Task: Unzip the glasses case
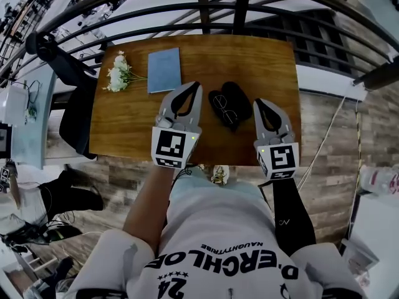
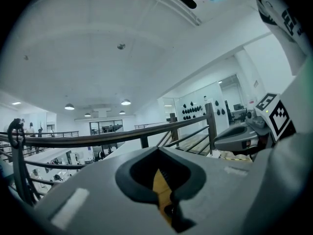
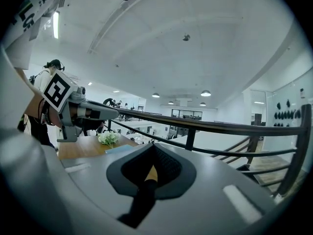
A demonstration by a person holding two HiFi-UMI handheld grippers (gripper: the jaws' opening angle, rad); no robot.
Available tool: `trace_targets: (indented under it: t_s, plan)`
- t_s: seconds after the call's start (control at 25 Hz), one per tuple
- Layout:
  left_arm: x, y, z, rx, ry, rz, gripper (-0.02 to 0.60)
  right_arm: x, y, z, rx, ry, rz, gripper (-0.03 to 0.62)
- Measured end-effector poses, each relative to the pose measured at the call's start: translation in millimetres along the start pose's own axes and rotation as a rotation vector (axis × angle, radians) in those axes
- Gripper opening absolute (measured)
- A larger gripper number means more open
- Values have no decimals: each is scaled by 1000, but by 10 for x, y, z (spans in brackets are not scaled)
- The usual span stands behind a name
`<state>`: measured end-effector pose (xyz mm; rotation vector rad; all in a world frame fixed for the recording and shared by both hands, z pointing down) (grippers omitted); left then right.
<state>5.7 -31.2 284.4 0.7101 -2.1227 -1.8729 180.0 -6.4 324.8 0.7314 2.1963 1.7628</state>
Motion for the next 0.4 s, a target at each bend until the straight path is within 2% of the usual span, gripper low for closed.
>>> trace_targets:
  t_s: [0.4]
  plan:
    - [35, 4, 80, 6, -12, 45, 0, 16, -38, 4, 7, -16, 5, 28]
Point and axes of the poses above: the fingertips, and each gripper's own axes: z backward along the fingers, x to its left, y out of its underside, the point moved 3 cm from there along z, backward along the fingers, and after that the axes turned 2 degrees about x, right-handed, at the moved point
